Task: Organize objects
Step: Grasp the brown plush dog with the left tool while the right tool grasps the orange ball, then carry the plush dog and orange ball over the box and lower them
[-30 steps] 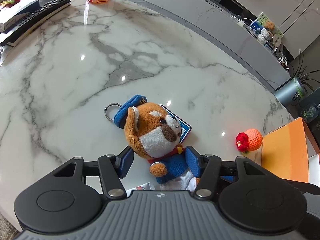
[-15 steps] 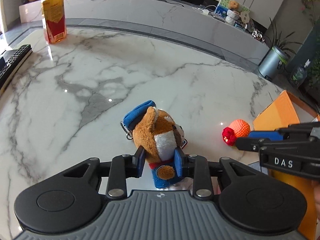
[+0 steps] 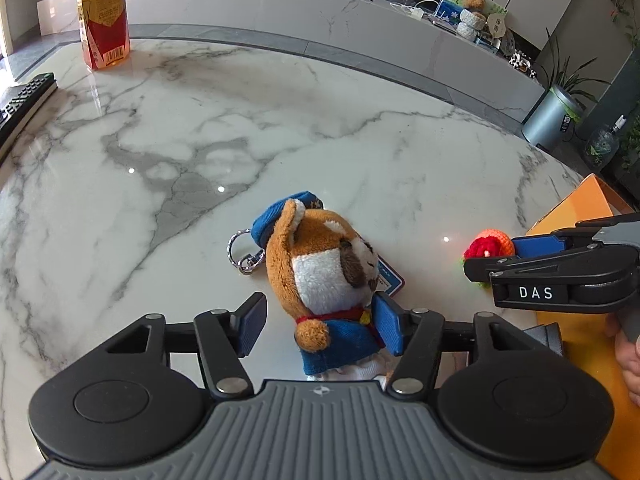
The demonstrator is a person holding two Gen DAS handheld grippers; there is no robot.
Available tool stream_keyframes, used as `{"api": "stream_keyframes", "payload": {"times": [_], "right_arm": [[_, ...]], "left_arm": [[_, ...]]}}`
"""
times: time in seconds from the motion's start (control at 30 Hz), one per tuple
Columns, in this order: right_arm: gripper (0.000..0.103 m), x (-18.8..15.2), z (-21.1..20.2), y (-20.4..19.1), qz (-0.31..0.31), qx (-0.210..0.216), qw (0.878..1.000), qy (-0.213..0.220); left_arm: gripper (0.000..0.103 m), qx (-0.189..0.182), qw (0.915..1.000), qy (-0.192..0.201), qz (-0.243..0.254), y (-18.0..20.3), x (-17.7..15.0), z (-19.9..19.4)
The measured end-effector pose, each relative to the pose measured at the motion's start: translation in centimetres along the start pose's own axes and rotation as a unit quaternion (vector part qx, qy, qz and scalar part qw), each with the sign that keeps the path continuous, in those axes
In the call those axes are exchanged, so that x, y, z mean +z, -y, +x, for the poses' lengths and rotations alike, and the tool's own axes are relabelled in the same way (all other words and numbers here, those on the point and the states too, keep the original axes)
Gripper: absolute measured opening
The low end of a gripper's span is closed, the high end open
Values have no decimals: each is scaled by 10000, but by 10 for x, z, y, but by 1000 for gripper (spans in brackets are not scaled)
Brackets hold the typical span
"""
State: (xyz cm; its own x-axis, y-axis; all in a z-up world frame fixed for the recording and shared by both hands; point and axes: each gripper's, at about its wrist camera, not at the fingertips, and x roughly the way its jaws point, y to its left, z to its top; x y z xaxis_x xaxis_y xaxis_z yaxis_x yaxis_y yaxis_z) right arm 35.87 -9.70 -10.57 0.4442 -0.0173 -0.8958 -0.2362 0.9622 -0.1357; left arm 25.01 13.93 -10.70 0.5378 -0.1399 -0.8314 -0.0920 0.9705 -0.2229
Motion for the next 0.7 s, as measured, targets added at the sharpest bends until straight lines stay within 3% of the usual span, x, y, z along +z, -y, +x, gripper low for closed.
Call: {"api": "stream_keyframes", "payload": {"times": [0.07,0.1,0.23,0.47,0.7], "right_arm": [[54,2,4,-1,1,-4,10000,-36],[54,2,4,-2,8,11,10000,-11],[52,1,2,-1,66,69,9999,89],[51,-9,-37,1,177,245,9981,528],[51,-42,-108,9,377,598,9908,1154]], "left_arm": [[64,-50,10000,-2,-8,-1,-1,1],[56,-79,10000,13,-37,-2,0,0],[50,-123,9999,66,32,-1,-1,-3],[46,-203,9993,325,10,5,-3,-23],[46,-546,9961,688,94,31,1,-74]]}}
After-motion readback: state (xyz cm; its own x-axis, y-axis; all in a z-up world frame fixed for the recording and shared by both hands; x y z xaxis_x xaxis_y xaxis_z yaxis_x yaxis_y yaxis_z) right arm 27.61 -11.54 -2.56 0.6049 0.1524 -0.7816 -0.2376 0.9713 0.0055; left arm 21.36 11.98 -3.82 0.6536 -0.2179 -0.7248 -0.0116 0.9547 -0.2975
